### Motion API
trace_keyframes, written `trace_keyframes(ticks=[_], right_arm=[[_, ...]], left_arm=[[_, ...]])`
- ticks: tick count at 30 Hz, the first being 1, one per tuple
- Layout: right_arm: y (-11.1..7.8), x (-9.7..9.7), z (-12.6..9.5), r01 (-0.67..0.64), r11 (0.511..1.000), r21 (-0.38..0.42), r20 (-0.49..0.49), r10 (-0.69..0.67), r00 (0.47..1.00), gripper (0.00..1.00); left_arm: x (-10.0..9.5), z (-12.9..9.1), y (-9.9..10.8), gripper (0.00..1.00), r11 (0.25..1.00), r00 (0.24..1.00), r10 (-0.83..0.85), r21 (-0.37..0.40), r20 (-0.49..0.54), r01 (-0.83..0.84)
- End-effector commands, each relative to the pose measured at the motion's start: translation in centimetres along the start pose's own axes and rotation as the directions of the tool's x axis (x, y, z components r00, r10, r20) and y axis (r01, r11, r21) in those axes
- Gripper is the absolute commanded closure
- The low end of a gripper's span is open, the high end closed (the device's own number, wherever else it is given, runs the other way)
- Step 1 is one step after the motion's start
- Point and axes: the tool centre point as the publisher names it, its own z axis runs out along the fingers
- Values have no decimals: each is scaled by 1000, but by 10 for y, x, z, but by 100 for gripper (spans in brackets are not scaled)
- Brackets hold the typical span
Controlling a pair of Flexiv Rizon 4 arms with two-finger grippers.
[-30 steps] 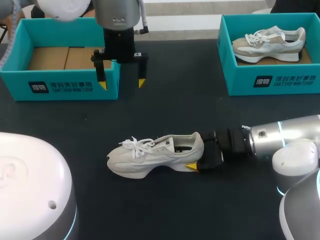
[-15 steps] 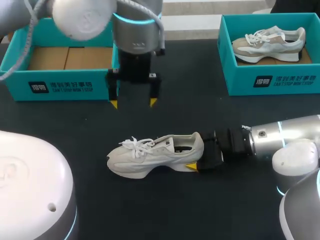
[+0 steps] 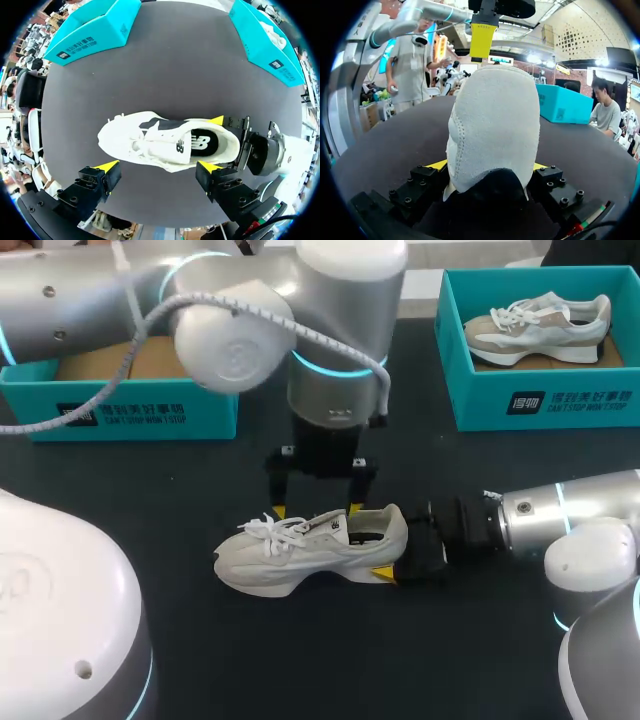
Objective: Take the shoe out of the shoebox, open the shoe tongue, remove and reinsert the insole, then place the shoe into the shoebox
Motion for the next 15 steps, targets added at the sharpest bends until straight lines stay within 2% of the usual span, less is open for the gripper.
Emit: trace_keyframes(ticks=[1,8,15], right_arm=[[-4,-3,8,1,1000,3,1,-1,1000,100],[-4,-3,8,1,1000,3,1,-1,1000,100],[-4,-3,8,1,1000,3,1,-1,1000,100]], left_arm=[[27,16,-1,0,1000,999,-8,9,32,8],[43,32,-11,0,1000,999,-15,0,45,15],[47,47,-13,0,1000,994,6,-13,105,-5]])
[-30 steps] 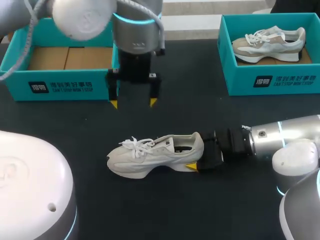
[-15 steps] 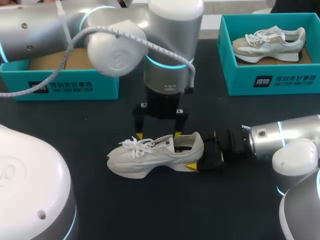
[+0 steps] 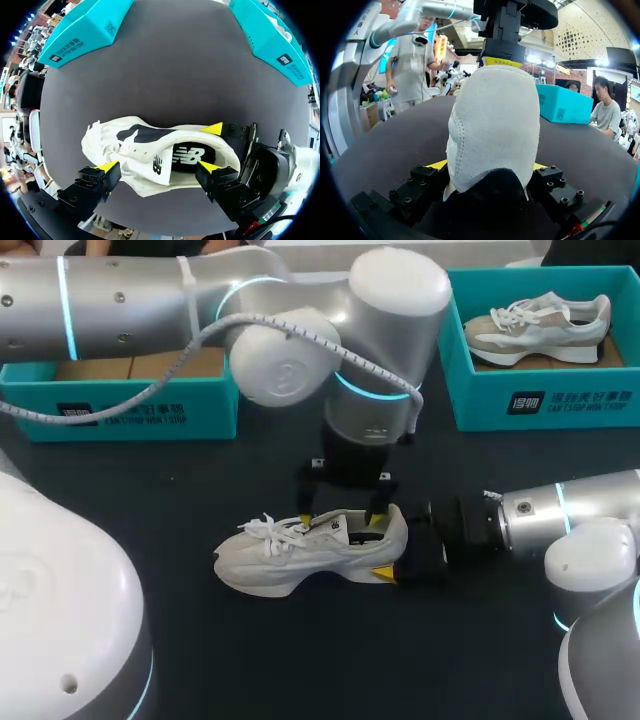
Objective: Take the shoe out of the shoebox, open the shoe tongue, remove and reinsert the insole, then place the shoe into the shoebox
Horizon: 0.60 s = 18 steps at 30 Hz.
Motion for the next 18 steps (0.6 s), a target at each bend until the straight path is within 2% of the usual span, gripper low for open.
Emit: trace_keyframes(ticks=[1,11,18], right_arm=[[-4,-3,8,1,1000,3,1,-1,1000,100],[-4,-3,8,1,1000,3,1,-1,1000,100],[-4,-3,8,1,1000,3,1,-1,1000,100]], left_arm=[[14,11,1,0,1000,998,7,-5,59,-7],[-5,32,3,0,1000,988,1,-2,152,0],[-25,29,2,0,1000,983,-14,0,183,14]])
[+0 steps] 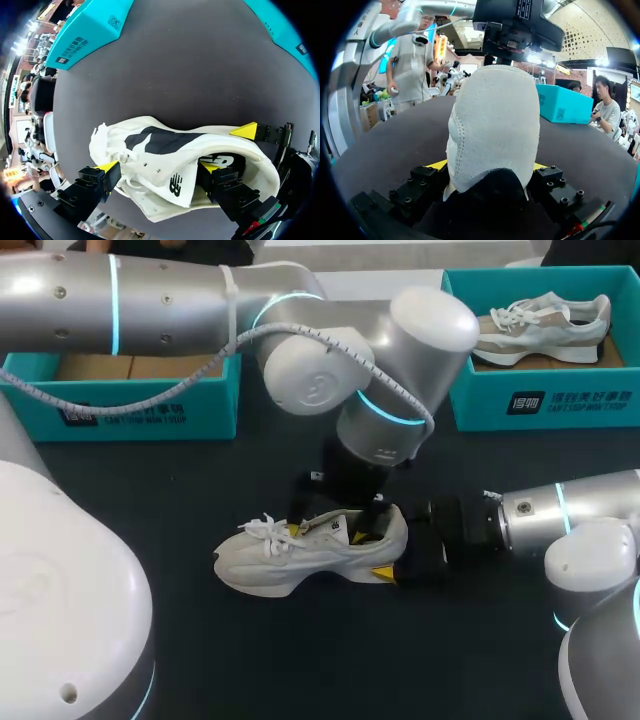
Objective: Take the shoe out of the shoebox, open the shoe tongue, remove and reinsert the insole, then place the shoe into the shoebox
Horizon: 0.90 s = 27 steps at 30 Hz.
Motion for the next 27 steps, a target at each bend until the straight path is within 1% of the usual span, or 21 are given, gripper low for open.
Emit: trace_keyframes(ticks=[1,4,5,6,8,9,10,11,12,17,22,27], right_arm=[[-4,-3,8,1,1000,3,1,-1,1000,100],[-4,-3,8,1,1000,3,1,-1,1000,100],[-4,-3,8,1,1000,3,1,-1,1000,100],[-4,-3,8,1,1000,3,1,-1,1000,100],[-4,-3,8,1,1000,3,1,-1,1000,100],[-4,-3,8,1,1000,3,1,-1,1000,100],[-4,-3,8,1,1000,3,1,-1,1000,100],[-4,-3,8,1,1000,3,1,-1,1000,100],[-4,-3,8,1,1000,3,1,-1,1000,100],[-4,-3,8,1,1000,3,1,-1,1000,100],[-4,-3,8,1,1000,3,1,-1,1000,100],[-4,-3,8,1,1000,3,1,-1,1000,100]], left_arm=[[-8,-5,6,0,999,999,-35,12,5,35],[-17,-10,8,0,999,999,-40,12,7,40],[-21,-12,9,2,999,999,-43,12,6,42],[-24,-14,11,23,999,999,-47,12,0,47],[-29,-18,11,56,998,999,-54,12,-5,54],[-31,-19,12,62,998,998,-55,11,-8,55],[-35,-22,14,78,998,998,-59,11,-16,59],[-37,-24,16,97,998,998,-59,9,-25,59],[-40,-28,18,100,998,998,-58,8,-31,59],[-52,-37,25,100,999,995,-51,7,-80,52],[-69,-39,31,100,997,990,-70,-22,-122,68],[-89,-35,36,100,996,986,-88,-42,-144,82]])
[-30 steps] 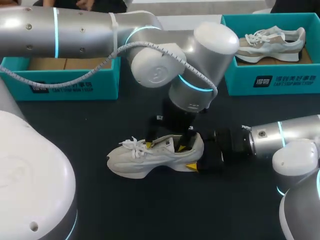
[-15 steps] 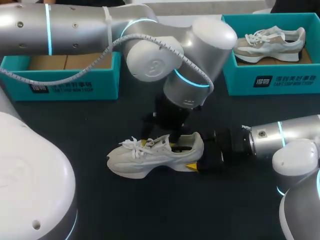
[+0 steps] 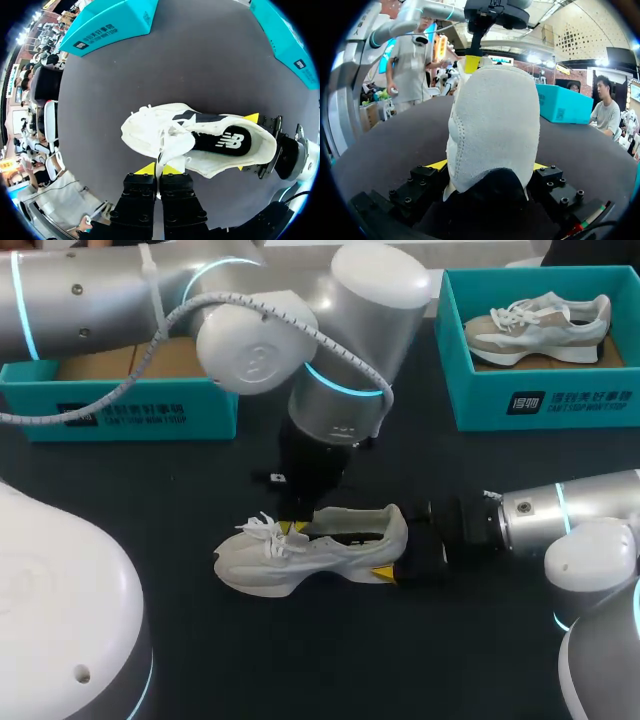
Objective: Take the shoe out of the shoebox, open the shoe tongue, remove and reinsert the insole, then place the shoe into the shoebox
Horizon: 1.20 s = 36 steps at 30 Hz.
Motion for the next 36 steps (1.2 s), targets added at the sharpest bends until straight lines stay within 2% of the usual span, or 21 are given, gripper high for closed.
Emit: trace_keyframes(ticks=[1,8,18,20,22,23,24,25,26,27,31,36], right_arm=[[-4,-3,8,0,1000,3,1,0,1000,100],[-4,-3,8,0,1000,3,1,0,1000,100],[-4,-3,8,0,1000,3,1,0,1000,100],[-4,-3,8,0,1000,3,1,0,1000,100],[-4,-3,8,0,1000,3,1,0,1000,100],[-4,-3,8,0,1000,3,1,0,1000,100],[-4,-3,8,0,1000,3,1,0,1000,100],[-4,-3,8,0,1000,3,1,0,1000,100],[-4,-3,8,0,1000,3,1,0,1000,100],[-4,-3,8,0,1000,3,1,0,1000,100],[-4,-3,8,0,1000,3,1,0,1000,100],[-4,-3,8,0,1000,3,1,0,1000,100]], left_arm=[[-26,4,6,100,1000,995,-27,-3,-91,27],[-46,28,0,100,993,992,-107,-49,-68,104],[-55,77,-10,100,976,982,-189,-110,4,188],[-56,85,-12,79,972,980,-200,-125,16,200],[-58,90,-13,50,968,978,-209,-134,28,211],[-59,92,-14,28,967,977,-213,-138,27,215],[-61,93,-14,15,966,976,-216,-140,30,218],[-62,93,-15,12,966,976,-218,-139,32,220],[-64,93,-16,3,965,975,-220,-140,33,222],[-65,92,-16,0,965,975,-221,-140,33,224],[-70,83,-18,0,975,982,-186,-124,15,186],[-64,40,-12,0,996,992,39,-72,-120,-48]])
